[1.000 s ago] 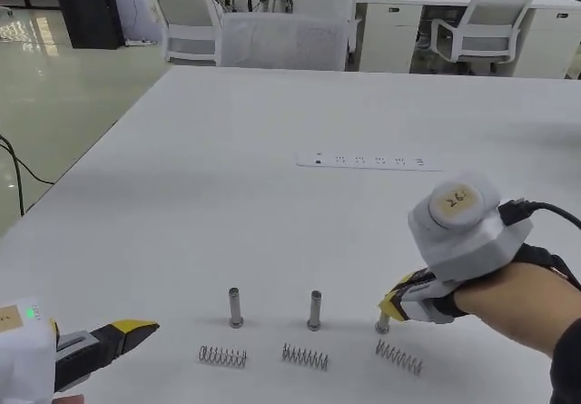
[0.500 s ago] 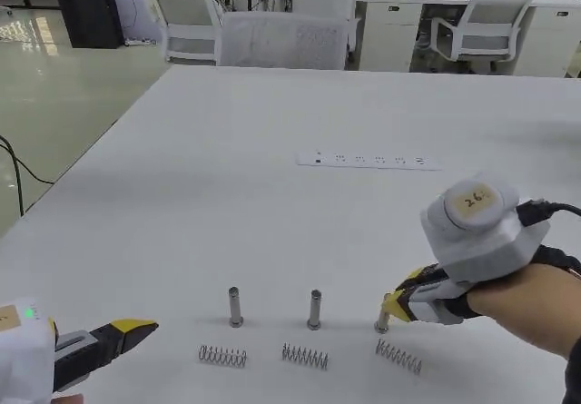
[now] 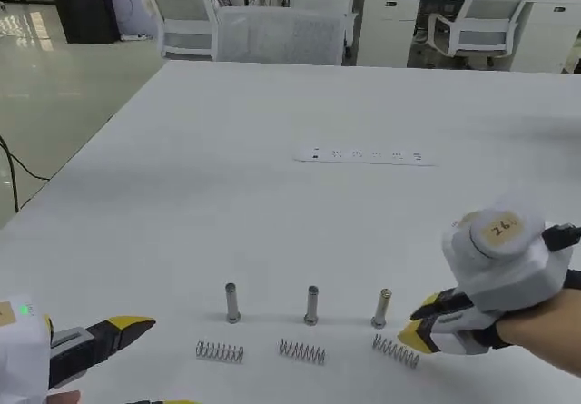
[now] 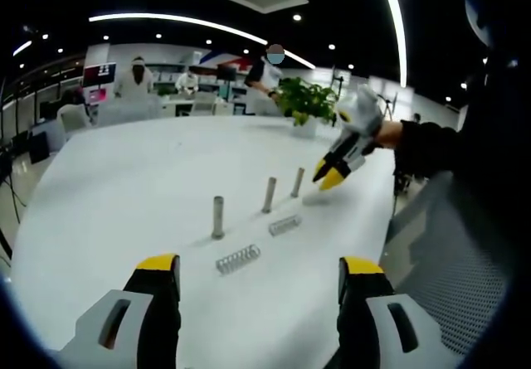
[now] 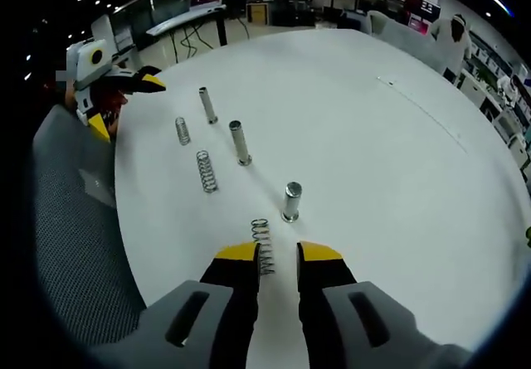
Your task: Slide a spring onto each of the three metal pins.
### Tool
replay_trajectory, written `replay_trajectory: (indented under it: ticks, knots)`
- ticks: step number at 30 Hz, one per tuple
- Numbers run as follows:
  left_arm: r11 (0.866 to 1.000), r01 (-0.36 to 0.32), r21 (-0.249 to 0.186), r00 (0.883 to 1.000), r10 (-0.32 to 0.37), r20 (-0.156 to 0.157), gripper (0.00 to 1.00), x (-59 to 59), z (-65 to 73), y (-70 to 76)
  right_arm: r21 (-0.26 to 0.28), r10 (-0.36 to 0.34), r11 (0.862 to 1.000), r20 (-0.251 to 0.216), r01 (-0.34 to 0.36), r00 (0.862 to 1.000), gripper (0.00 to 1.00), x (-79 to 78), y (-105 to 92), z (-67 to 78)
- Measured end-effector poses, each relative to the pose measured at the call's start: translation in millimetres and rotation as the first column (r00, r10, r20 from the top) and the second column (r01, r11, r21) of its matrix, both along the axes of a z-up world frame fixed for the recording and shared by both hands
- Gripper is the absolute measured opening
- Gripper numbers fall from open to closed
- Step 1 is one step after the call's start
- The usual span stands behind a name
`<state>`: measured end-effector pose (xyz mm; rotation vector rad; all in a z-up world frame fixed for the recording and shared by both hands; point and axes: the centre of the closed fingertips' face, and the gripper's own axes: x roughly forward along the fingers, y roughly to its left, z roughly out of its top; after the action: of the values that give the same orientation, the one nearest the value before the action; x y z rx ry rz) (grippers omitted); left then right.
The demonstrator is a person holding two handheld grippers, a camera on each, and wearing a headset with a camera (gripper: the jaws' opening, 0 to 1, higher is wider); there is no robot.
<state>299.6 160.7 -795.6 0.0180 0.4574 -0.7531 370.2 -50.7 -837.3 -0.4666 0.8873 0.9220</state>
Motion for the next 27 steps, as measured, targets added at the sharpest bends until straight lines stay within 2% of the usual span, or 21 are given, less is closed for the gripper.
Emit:
replay_trajectory:
  ticks: [5, 8, 10, 18, 20, 21, 22, 27]
  knots:
    - [1.000, 0.001, 0.001, 1.000, -0.001, 0.000, 0.74, -0.6, 0.1, 0.1, -0.014, 0.039, 0.999, -0.033, -0.040, 0.999, 0.14, -10.3, 2.5, -5.8]
    - [1.000, 0.001, 0.000, 1.000, -0.001, 0.000, 0.74, -1.2, 0.1, 0.2, -0.041, 0.059, 0.997, -0.052, -0.061, 0.997, 0.13, -15.6, 1.8, -12.8]
    - [1.000, 0.003, 0.001, 1.000, -0.003, -0.001, 0.73, -1.4, 0.0, 0.2, -0.070, 0.074, 0.995, -0.054, -0.077, 0.996, 0.13, -17.7, -0.4, -17.4]
    - [1.000, 0.006, -0.001, 1.000, -0.006, 0.000, 0.72, -2.0, 0.6, 0.2, -0.100, 0.096, 0.990, -0.072, -0.103, 0.993, 0.12, -21.5, 0.0, -27.6]
    - [1.000, 0.006, -0.001, 1.000, -0.006, 0.000, 0.72, -2.1, 0.7, 0.4, -0.117, 0.105, 0.987, -0.068, -0.113, 0.992, 0.11, -21.7, -1.5, -29.7]
    - [1.000, 0.005, -0.002, 1.000, -0.005, 0.001, 0.72, -2.0, 0.9, 0.6, -0.121, 0.117, 0.985, -0.050, -0.122, 0.992, 0.09, -19.2, -2.1, -28.2]
    - [1.000, 0.004, -0.003, 1.000, -0.004, 0.001, 0.72, -1.9, 1.0, 0.6, -0.128, 0.109, 0.985, -0.059, -0.116, 0.992, 0.08, -20.2, -3.6, -28.8]
    - [1.000, 0.006, -0.006, 1.000, -0.006, 0.003, 0.72, -2.1, 1.6, 0.1, -0.141, 0.130, 0.981, -0.044, -0.134, 0.991, 0.08, -20.4, -3.1, -28.4]
